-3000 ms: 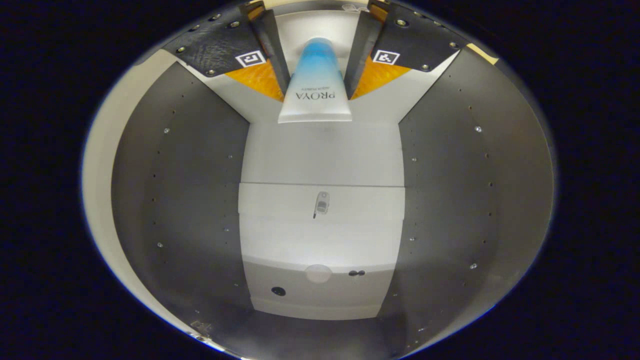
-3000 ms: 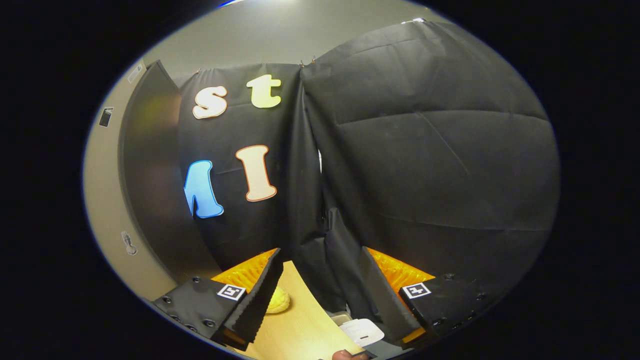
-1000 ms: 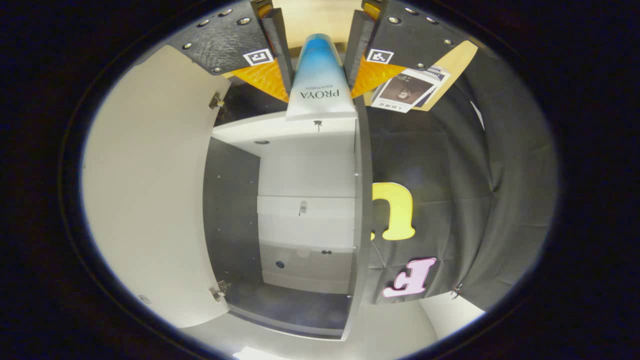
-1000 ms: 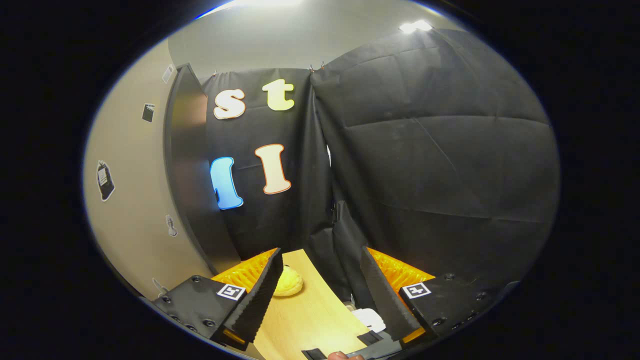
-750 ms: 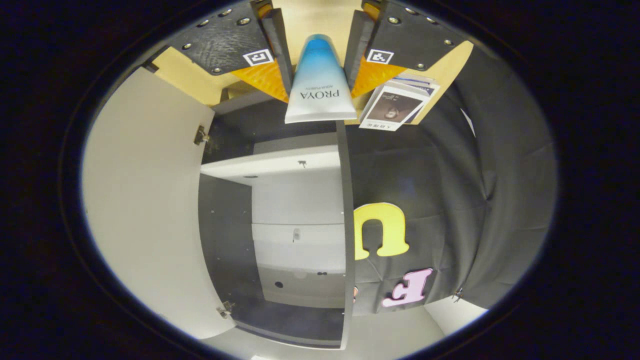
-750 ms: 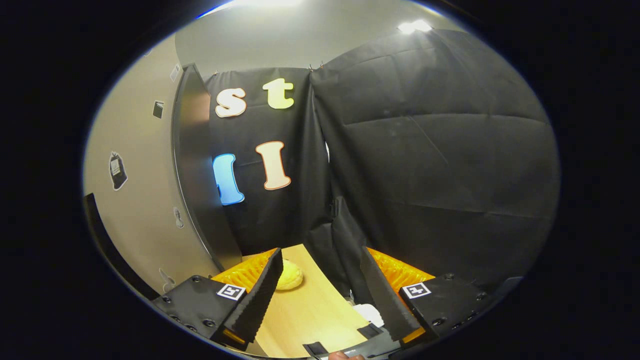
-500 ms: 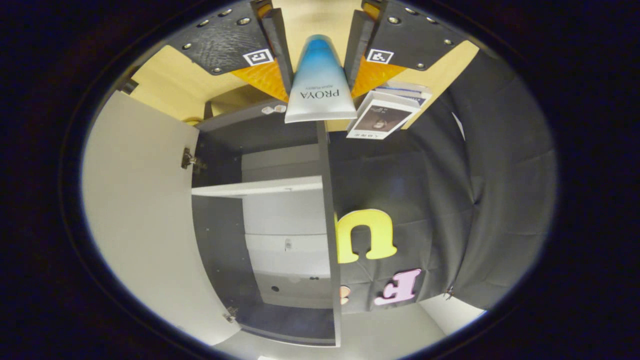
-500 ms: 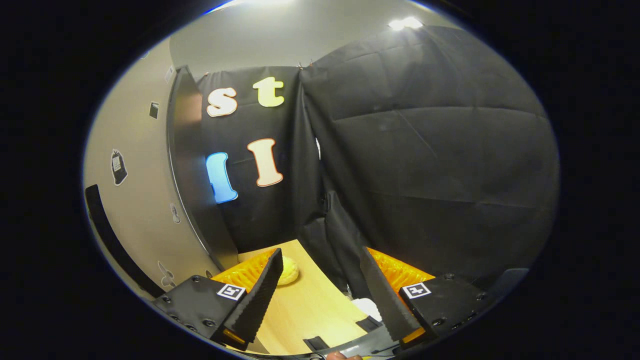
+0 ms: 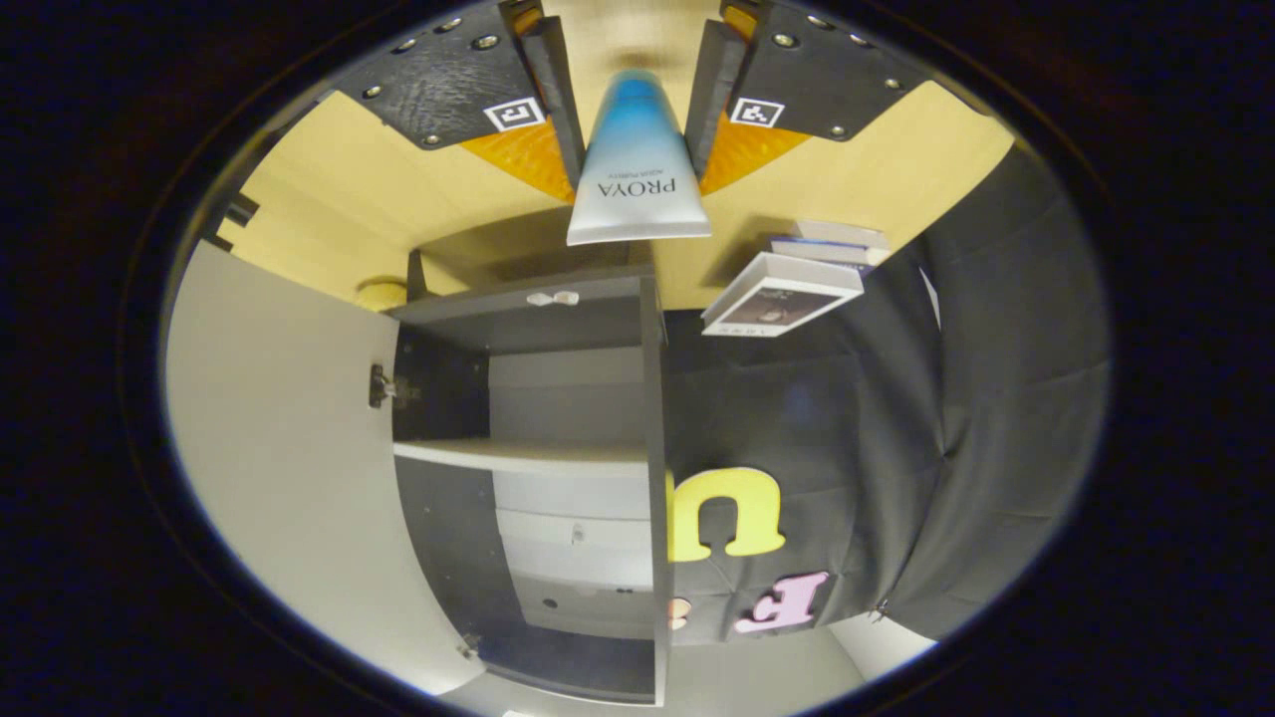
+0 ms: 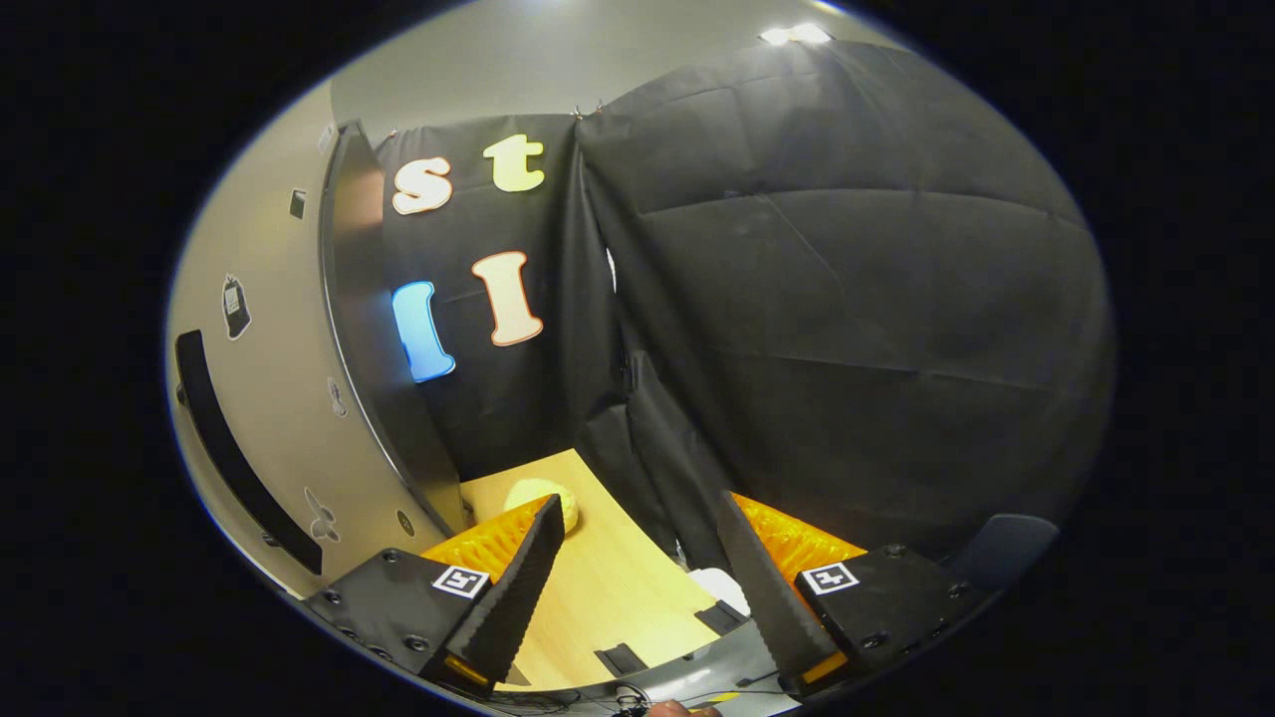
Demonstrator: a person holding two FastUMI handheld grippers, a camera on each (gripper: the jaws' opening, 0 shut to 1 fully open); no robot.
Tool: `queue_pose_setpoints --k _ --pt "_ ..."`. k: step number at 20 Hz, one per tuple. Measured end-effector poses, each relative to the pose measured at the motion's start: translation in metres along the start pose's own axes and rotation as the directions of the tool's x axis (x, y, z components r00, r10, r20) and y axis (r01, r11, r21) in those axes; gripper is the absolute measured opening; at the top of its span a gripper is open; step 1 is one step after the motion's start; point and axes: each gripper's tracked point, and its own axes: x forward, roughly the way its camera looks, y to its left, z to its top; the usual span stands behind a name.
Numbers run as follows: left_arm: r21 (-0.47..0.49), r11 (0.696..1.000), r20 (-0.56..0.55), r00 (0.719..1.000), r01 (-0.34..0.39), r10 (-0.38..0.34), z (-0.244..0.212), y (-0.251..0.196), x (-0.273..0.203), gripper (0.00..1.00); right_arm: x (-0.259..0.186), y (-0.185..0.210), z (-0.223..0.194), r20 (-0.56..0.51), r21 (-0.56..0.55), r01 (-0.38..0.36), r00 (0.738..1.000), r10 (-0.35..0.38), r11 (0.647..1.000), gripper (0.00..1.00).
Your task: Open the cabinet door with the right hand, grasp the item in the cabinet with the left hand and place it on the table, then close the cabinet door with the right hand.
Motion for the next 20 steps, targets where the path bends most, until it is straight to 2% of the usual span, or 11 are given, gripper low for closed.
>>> queue_pose_setpoints --k 5,6,7,8,10,12,13,14,15,18,20 --pt "-0.02 1.0 -0.045 0.999 0.0 -0.001 -0.034 -0.001 -0.001 0.53 -0.001 0.012 0.007 0.002 -0.006 -0.017 1.0 0.017 1.0 0.98" --pt "-0.023 1.0 -0.05 0.999 0.003 -0.004 -0.038 -0.002 -0.002 0.53 0.0 0.013 0.006 -0.002 -0.006 -0.016 1.0 0.016 1.0 0.93" --pt "-0.026 1.0 -0.055 0.998 0.006 -0.007 -0.041 -0.002 -0.003 0.53 0.0 0.014 0.006 -0.003 -0.002 -0.015 1.0 0.015 1.0 0.98" --pt "-0.029 1.0 -0.061 0.998 0.011 -0.012 -0.044 -0.002 -0.004 0.53 0.0 0.016 0.006 -0.001 0.004 -0.018 1.0 0.018 1.0 0.93" --pt "-0.019 1.0 -0.068 0.998 0.016 -0.017 -0.047 -0.002 -0.007 0.54 0.001 0.016 0.003 -0.002 0.01 -0.014 1.0 0.014 1.0 0.98" --pt "-0.01 1.0 -0.084 0.996 0.018 -0.019 -0.052 -0.002 -0.011 0.54 0.003 0.017 -0.001 -0.011 0.018 -0.014 1.0 0.014 1.0 0.98" --pt "-0.006 1.0 -0.095 0.995 0.014 -0.015 -0.054 -0.002 -0.013 0.55 0.003 0.018 -0.003 -0.016 0.02 -0.016 1.0 0.017 1.0 0.93" --pt "-0.001 1.0 -0.092 0.996 0.01 -0.01 -0.052 -0.001 -0.014 0.6 0.004 0.018 -0.006 -0.017 0.021 -0.012 1.0 0.012 1.0 0.93" --pt "-0.002 1.0 -0.092 0.996 0.005 -0.005 -0.051 0.001 -0.015 0.57 0.003 0.017 -0.007 -0.016 0.023 -0.008 1.0 0.008 1.0 0.98" --pt "-0.017 1.0 -0.087 0.996 0.011 -0.012 -0.044 0.001 -0.017 0.6 0.004 0.017 -0.014 -0.023 0.039 -0.011 1.0 0.012 0.999 0.98" --pt "-0.009 1.0 -0.073 0.997 0.01 -0.01 -0.031 0.002 -0.018 0.84 0.005 0.014 -0.02 -0.033 0.058 -0.003 0.999 0.005 0.998 0.98"
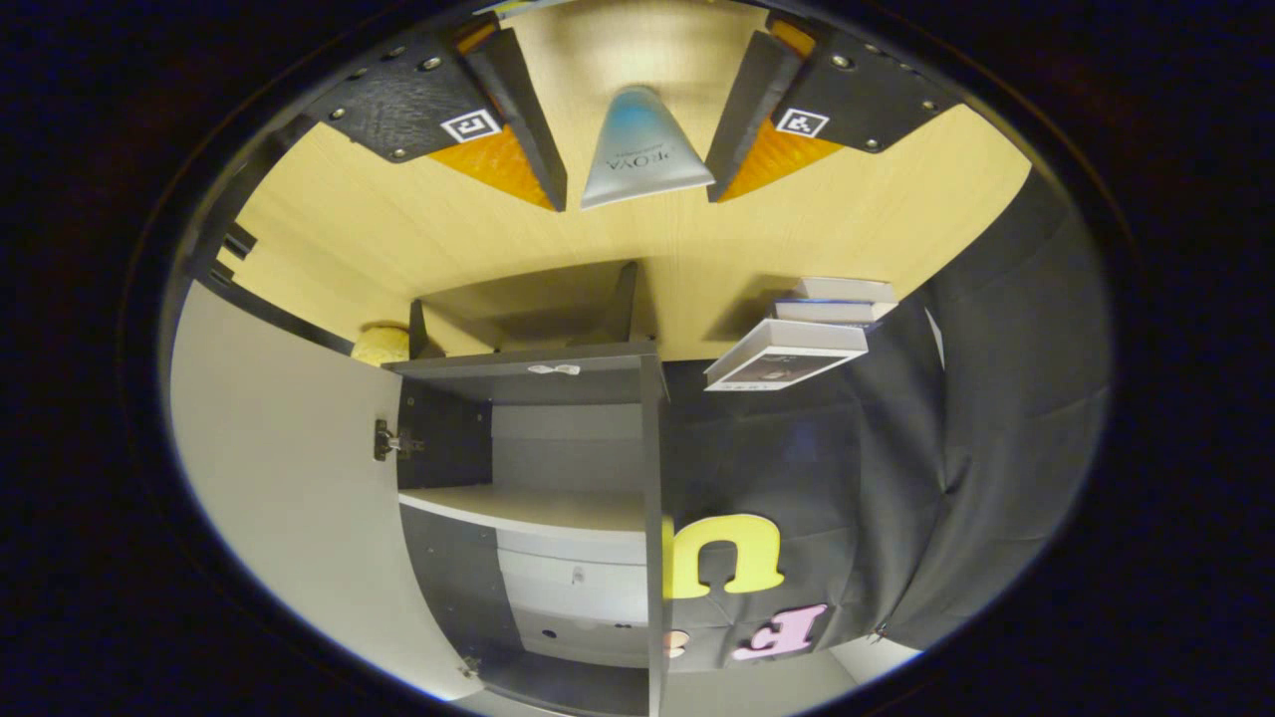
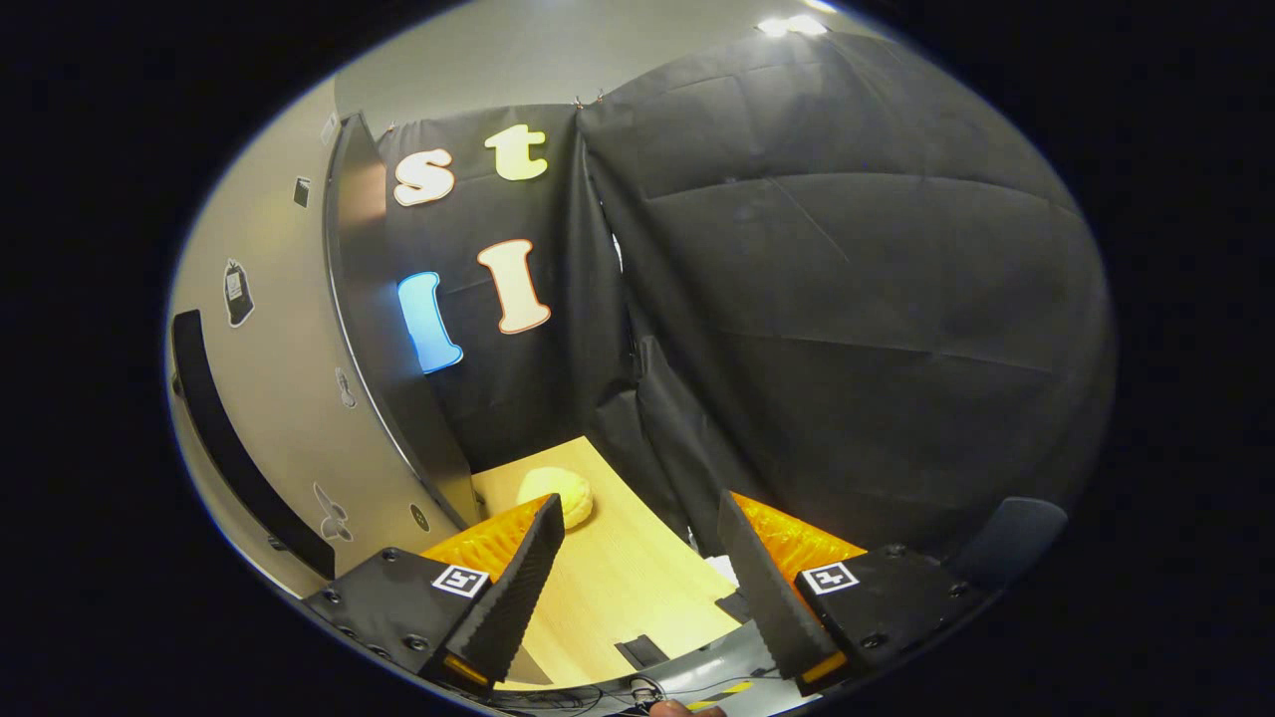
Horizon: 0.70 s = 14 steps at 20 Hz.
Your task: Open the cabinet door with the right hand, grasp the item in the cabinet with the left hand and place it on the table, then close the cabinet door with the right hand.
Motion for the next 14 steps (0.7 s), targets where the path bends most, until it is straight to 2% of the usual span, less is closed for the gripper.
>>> queue_pose_setpoints --k 4,6,9,11,14 --pt "-0.005 1.0 0.065 0.998 0.002 -0.001 0.043 -0.006 -0.014 0.85 0.0 -0.01 -0.021 -0.015 0.014 0.03 0.999 -0.03 0.999 0.98" --pt "-0.044 0.999 0.104 0.994 -0.01 0.014 0.071 -0.005 -0.029 0.85 -0.002 -0.014 -0.03 -0.016 0.017 0.043 0.999 -0.043 0.999 0.98" --pt "-0.094 0.996 0.17 0.985 0.012 0.004 0.118 -0.011 -0.058 0.85 -0.002 -0.015 -0.038 -0.015 0.039 0.049 0.999 -0.049 0.998 0.98" --pt "-0.06 0.998 0.198 0.98 0.019 -0.006 0.147 -0.009 -0.078 0.85 -0.002 -0.018 -0.041 -0.006 0.032 0.071 0.998 -0.07 0.997 0.98" --pt "-0.019 1.0 0.242 0.97 0.021 -0.016 0.19 -0.008 -0.104 0.84 -0.004 -0.023 -0.023 0.072 -0.041 0.113 0.991 -0.11 0.993 0.98"
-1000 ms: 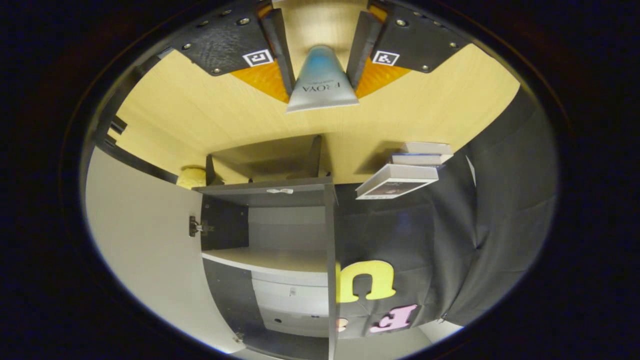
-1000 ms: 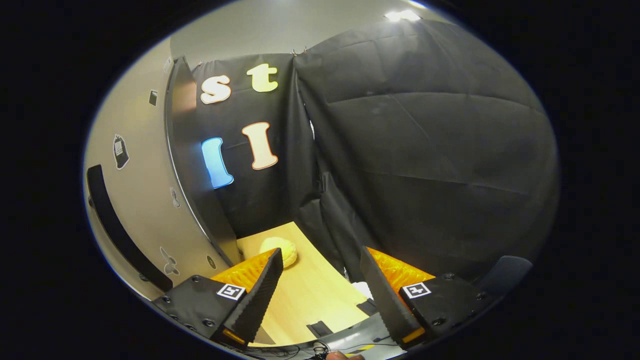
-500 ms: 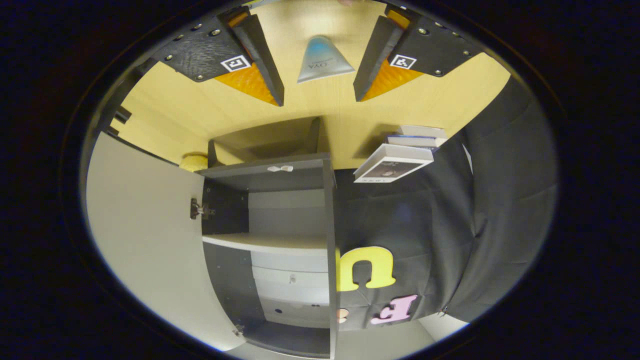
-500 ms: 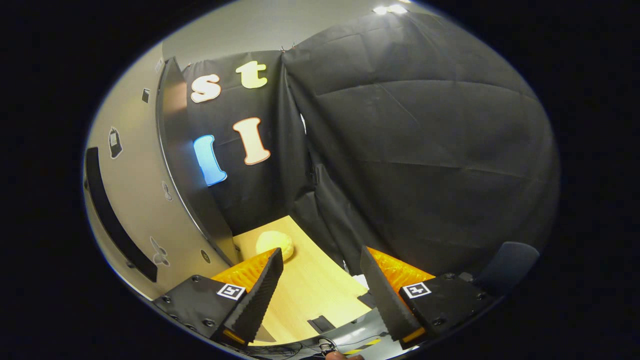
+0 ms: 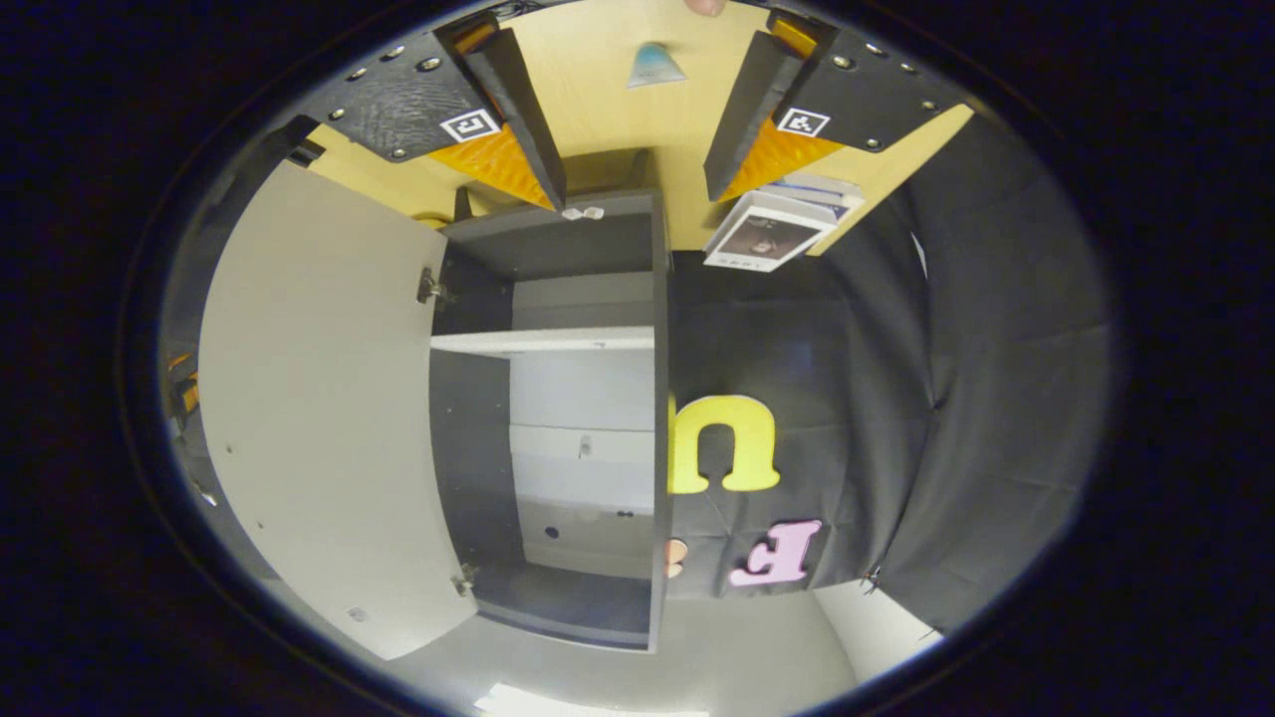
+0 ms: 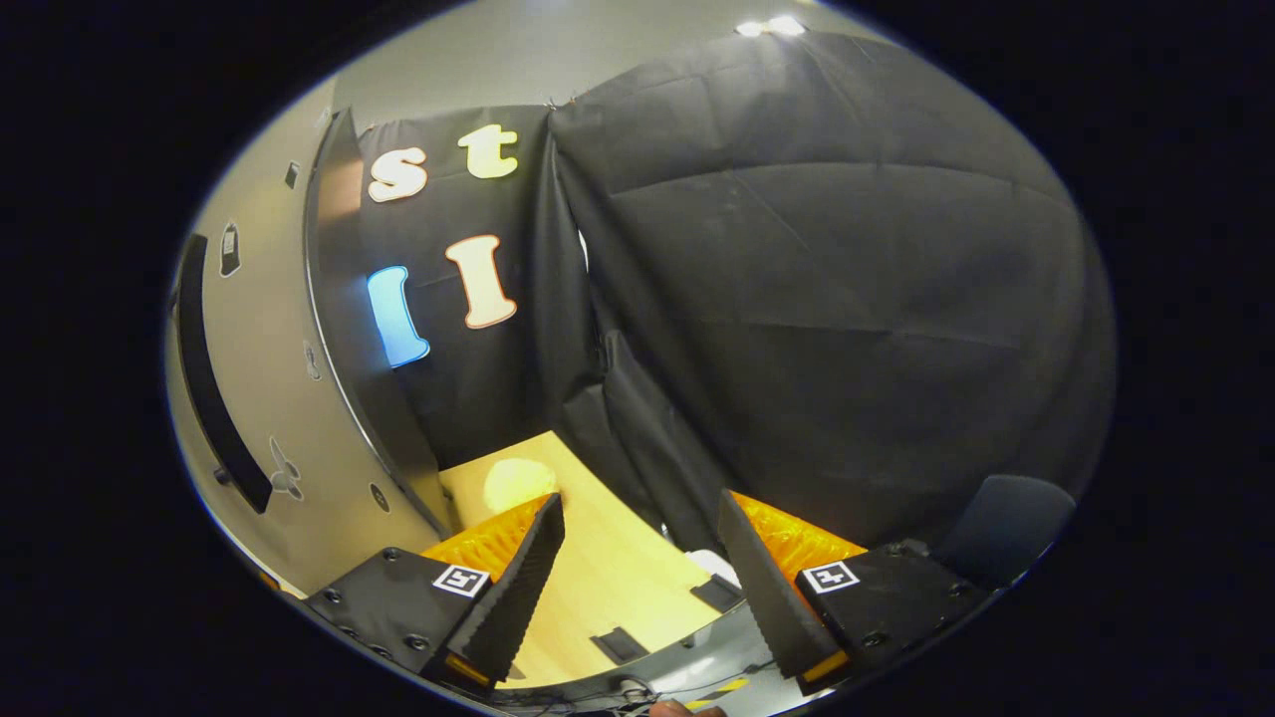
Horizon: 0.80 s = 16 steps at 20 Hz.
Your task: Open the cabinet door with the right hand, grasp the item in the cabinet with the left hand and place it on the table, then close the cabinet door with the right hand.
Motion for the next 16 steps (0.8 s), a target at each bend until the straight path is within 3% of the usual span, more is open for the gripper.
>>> queue_pose_setpoints --k 5,8,10,13,16 --pt "-0.052 0.998 0.006 1.0 0.018 -0.018 0.067 0.003 -0.018 0.85 -0.009 0.007 0.049 0.099 -0.03 -0.031 0.994 0.034 0.999 0.92" --pt "-0.032 0.998 0.02 0.998 0.055 -0.054 0.111 0.006 -0.032 0.85 -0.021 0.015 0.068 0.141 -0.003 -0.065 0.988 0.065 0.998 0.93" --pt "-0.004 0.999 0.029 0.999 0.039 -0.039 0.134 0.018 -0.039 0.85 -0.029 0.019 0.082 0.187 0.013 -0.077 0.98 0.074 0.997 1.0" --pt "-0.015 1.0 -0.01 1.0 0.012 -0.012 0.145 0.033 -0.041 0.85 -0.041 0.038 0.101 0.234 0.051 -0.139 0.964 0.123 0.989 0.92" --pt "-0.074 0.997 -0.05 0.999 -0.018 0.014 0.149 0.052 -0.033 0.85 -0.052 0.053 0.113 0.252 0.032 -0.188 0.952 0.174 0.982 0.98"
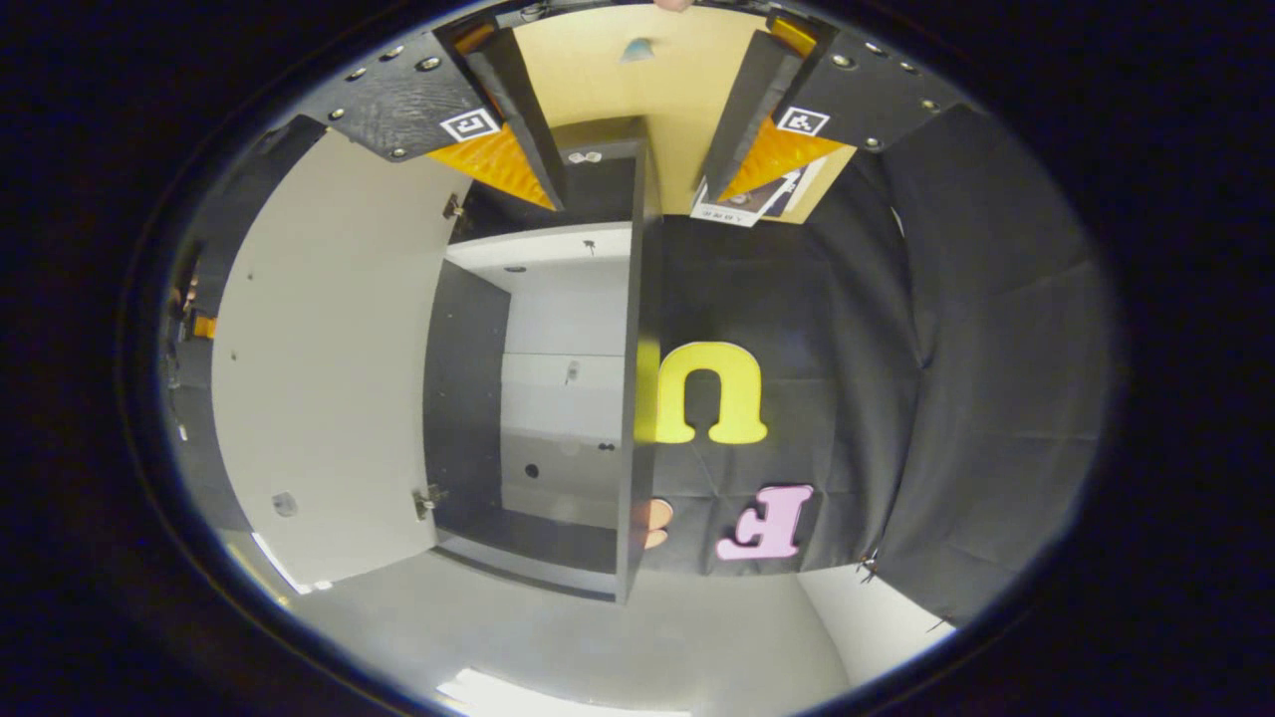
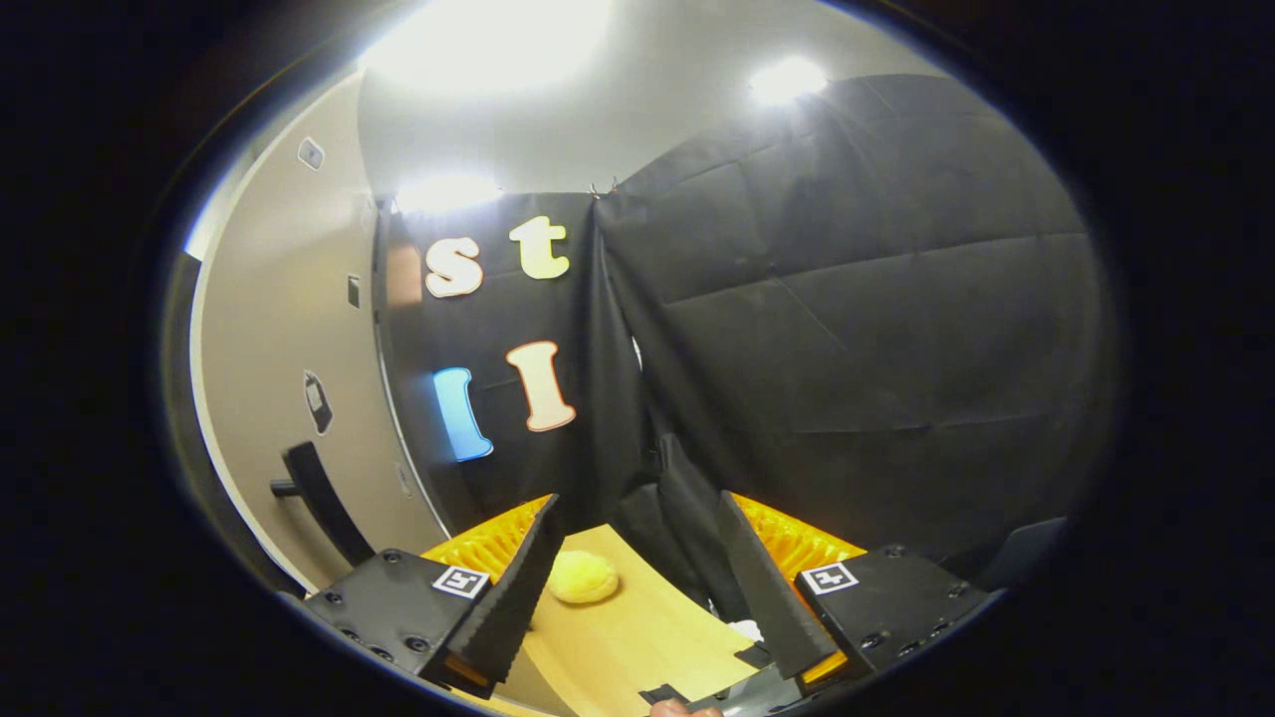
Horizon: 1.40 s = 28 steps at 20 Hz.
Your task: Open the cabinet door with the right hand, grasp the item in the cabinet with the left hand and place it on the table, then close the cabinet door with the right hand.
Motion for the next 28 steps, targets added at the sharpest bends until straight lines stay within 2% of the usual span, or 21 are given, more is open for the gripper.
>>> queue_pose_setpoints --k 1,3,4,6,9,13,14,18,22,25,28 --pt "-0.001 1.0 0.002 1.0 -0.007 0.007 0.005 0.007 0.004 0.85 -0.001 0.007 0.003 0.006 -0.013 -0.018 1.0 0.018 1.0 0.92" --pt "0.018 0.999 0.001 0.999 -0.038 0.038 0.011 0.028 0.012 0.84 -0.005 0.025 0.004 -0.001 -0.045 -0.077 0.997 0.077 0.996 0.92" --pt "0.024 0.998 -0.001 0.998 -0.057 0.057 0.012 0.036 0.015 0.84 -0.008 0.035 0.001 -0.016 -0.059 -0.114 0.993 0.114 0.992 0.98" --pt "0.02 0.997 0.018 0.997 -0.072 0.072 0.021 0.046 0.017 0.85 -0.015 0.045 -0.003 -0.033 -0.084 -0.155 0.988 0.153 0.984 0.98" --pt "0.04 0.996 0.043 0.996 -0.083 0.082 0.027 0.054 0.017 0.85 -0.021 0.049 -0.007 -0.05 -0.101 -0.176 0.984 0.172 0.979 0.98" --pt "0.067 0.994 0.026 0.996 -0.082 0.08 0.021 0.058 0.019 0.84 -0.022 0.058 -0.012 -0.099 -0.033 -0.195 0.977 0.191 0.98 1.0" --pt "0.063 0.995 0.019 0.997 -0.076 0.075 0.018 0.056 0.019 0.85 -0.024 0.063 -0.011 -0.09 -0.029 -0.208 0.975 0.205 0.978 0.98" --pt "0.031 0.998 0.007 0.998 -0.063 0.063 0.011 0.053 0.022 0.85 -0.026 0.068 -0.013 -0.088 -0.097 -0.213 0.975 0.205 0.972 0.97" --pt "0.028 0.997 0.007 0.998 -0.068 0.068 0.012 0.054 0.027 0.85 -0.032 0.074 -0.014 -0.091 -0.102 -0.212 0.975 0.203 0.972 0.97" --pt "-0.008 0.996 0.024 0.996 -0.084 0.084 0.016 0.056 0.028 0.85 -0.036 0.087 -0.02 -0.104 -0.052 -0.239 0.967 0.233 0.97 0.98" --pt "-0.027 0.997 0.023 0.997 -0.075 0.075 0.015 0.051 0.027 0.85 -0.044 0.108 -0.027 -0.12 -0.009 -0.295 0.949 0.292 0.955 0.98"
